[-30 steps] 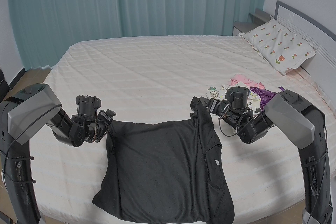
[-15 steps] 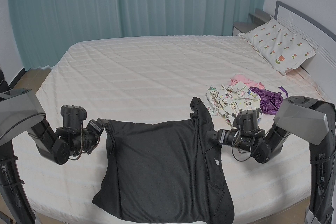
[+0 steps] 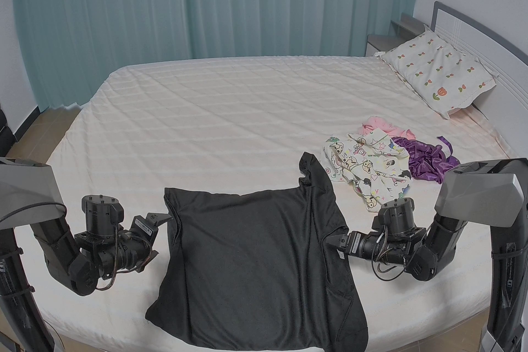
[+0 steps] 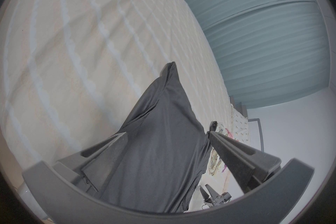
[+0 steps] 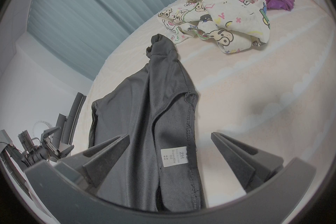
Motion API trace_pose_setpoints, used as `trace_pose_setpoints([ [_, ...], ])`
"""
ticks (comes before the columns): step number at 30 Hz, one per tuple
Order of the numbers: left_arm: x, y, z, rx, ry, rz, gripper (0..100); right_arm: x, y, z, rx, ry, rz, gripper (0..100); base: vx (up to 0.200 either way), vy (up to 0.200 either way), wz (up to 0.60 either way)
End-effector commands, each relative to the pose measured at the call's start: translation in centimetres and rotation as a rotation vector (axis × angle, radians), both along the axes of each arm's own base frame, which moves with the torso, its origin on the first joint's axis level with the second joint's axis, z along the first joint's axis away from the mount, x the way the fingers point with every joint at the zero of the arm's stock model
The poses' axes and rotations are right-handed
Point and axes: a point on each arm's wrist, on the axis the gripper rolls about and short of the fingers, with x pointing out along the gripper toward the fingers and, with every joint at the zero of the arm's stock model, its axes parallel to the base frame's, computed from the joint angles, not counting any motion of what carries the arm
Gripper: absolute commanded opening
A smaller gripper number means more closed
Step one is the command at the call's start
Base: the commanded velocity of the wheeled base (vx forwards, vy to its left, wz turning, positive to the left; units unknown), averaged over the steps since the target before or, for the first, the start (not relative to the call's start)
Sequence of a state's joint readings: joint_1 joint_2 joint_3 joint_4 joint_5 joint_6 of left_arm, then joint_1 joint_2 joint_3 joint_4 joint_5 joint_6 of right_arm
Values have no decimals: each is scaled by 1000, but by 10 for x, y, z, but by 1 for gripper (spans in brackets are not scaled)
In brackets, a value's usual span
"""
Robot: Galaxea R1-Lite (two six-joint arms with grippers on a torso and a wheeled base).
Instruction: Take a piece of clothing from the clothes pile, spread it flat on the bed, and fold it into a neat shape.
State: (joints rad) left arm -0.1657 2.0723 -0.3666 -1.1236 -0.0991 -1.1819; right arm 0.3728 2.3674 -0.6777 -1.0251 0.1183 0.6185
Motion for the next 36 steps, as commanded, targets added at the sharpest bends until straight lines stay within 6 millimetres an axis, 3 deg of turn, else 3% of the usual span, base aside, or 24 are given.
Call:
trace_pose_setpoints([
  [1,-6,-3,-4,1,24,-16,100,-2,0,-2,13,7,6,100,0,0,0],
  [15,-4,-3,-7,11,30,-8,100,2,1,-14,41,10,37,100,0,0,0],
  [20,-4,-2,-6,11,28,-5,100,7,3,-32,19,23,47,100,0,0,0],
  [21,-4,-2,-6,11,27,-6,100,7,4,-35,3,19,43,0,0,0,0],
  [31,-4,-3,-7,16,29,-6,100,7,1,-30,-2,-4,19,0,0,0,0],
  [36,-4,-2,-8,17,31,-8,100,-3,-4,-16,1,-20,12,0,0,0,0],
])
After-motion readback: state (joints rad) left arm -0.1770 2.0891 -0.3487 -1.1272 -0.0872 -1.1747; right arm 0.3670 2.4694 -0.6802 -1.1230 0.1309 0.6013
